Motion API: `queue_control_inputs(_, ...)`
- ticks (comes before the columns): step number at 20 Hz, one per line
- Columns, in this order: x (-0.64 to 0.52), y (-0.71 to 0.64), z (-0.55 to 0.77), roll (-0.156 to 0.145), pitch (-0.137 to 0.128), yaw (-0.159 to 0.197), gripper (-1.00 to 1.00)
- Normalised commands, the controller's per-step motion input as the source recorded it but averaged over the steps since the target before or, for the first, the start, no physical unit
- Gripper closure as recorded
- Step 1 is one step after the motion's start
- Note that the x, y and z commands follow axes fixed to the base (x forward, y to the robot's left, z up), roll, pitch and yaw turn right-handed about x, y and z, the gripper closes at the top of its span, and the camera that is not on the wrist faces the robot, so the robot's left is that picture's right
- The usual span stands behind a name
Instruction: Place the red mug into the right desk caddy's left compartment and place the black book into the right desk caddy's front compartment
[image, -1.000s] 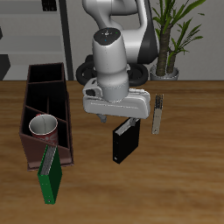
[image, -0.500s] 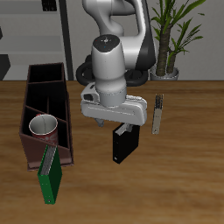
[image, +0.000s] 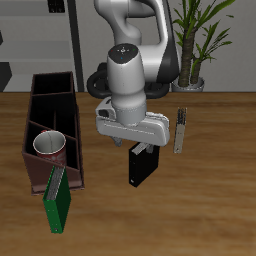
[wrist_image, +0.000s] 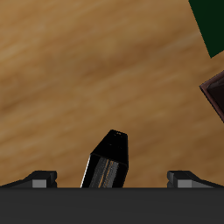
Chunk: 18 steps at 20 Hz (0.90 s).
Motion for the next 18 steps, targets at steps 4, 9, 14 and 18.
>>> queue_control_inputs(4,-0.03,-0.04,-0.14,-0.003,0.016,-0.053,-1.0)
queue_control_inputs(9,-0.07,0.07,-0.07,0.003,-0.006,-0.027,-1.0)
queue_control_inputs(14,-0.12,0.18,-0.12,0.03,0.007,-0.025,-1.0)
queue_control_inputs(18,-0.01,0.09,-0.13,0.016,0.032,-0.032,-1.0)
